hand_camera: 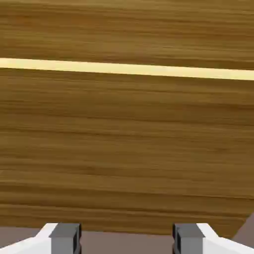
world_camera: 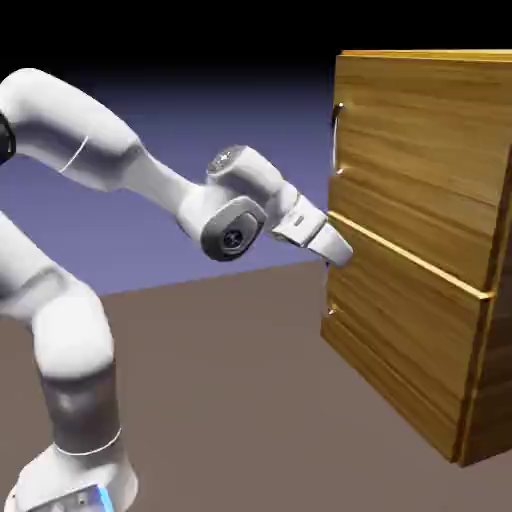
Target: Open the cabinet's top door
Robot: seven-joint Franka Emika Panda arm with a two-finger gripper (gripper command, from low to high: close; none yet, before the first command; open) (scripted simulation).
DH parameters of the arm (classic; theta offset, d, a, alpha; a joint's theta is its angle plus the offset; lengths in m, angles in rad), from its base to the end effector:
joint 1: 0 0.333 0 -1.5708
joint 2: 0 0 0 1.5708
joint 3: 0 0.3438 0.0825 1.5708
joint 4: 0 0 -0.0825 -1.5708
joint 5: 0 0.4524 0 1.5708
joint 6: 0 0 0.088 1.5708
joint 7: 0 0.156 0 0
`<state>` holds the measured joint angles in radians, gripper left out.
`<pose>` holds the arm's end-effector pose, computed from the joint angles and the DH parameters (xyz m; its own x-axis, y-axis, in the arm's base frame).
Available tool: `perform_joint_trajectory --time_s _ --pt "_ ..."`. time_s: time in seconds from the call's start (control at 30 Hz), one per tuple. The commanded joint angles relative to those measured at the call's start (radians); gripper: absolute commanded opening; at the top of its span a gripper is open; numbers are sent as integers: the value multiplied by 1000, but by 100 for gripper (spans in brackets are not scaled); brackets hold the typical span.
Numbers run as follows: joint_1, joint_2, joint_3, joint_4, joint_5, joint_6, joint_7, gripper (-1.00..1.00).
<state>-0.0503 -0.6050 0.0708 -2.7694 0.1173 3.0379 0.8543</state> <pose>0.4694 -0.0001 0.4446 0.3768 -0.8046 0.4590 -0.5204 -0.5938 -0.6137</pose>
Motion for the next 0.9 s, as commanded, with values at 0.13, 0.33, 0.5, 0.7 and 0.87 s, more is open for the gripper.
perform_joint_trajectory --time_s 0.13,0.33,0.5,0.7,0.87 --pt "-115 -65 131 75 218 2 210 0" --pt "-254 -143 289 166 479 4 462 0" --pt "-369 -208 420 241 696 6 672 0" --pt "-508 -286 578 331 957 8 924 0" --pt "-623 -350 709 407 1174 10 1134 0"
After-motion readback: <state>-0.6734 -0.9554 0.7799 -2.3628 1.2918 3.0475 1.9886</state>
